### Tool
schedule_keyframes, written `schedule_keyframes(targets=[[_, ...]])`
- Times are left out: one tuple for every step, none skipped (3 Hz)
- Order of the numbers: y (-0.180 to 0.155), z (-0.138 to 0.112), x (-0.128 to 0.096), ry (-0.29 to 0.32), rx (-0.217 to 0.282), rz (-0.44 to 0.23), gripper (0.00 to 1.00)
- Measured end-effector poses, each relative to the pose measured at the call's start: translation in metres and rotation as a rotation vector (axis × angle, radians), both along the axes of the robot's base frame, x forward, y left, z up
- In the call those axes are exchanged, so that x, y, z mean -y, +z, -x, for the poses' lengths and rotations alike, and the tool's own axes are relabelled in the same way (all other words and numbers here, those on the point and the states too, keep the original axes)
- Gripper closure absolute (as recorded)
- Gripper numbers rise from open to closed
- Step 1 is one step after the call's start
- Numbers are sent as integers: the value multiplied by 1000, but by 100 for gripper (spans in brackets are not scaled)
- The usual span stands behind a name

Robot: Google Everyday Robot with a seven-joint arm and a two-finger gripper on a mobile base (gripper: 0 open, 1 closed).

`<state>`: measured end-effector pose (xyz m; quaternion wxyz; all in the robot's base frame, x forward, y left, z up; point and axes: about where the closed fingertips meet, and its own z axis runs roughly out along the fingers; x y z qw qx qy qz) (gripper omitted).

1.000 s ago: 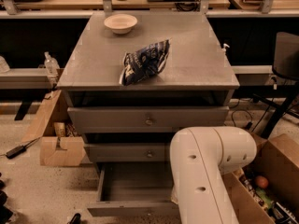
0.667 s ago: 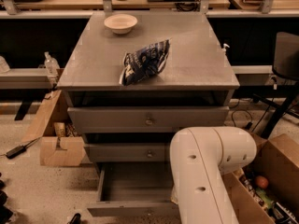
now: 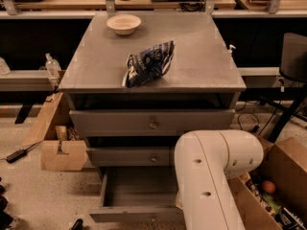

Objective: Open bottom drawer

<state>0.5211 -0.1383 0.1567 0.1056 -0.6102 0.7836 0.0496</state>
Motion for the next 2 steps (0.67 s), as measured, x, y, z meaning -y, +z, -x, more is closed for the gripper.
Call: schedule_keyframes(targets=[[0, 0, 0, 0, 0, 0, 100], [0, 0, 0, 0, 0, 0, 100]])
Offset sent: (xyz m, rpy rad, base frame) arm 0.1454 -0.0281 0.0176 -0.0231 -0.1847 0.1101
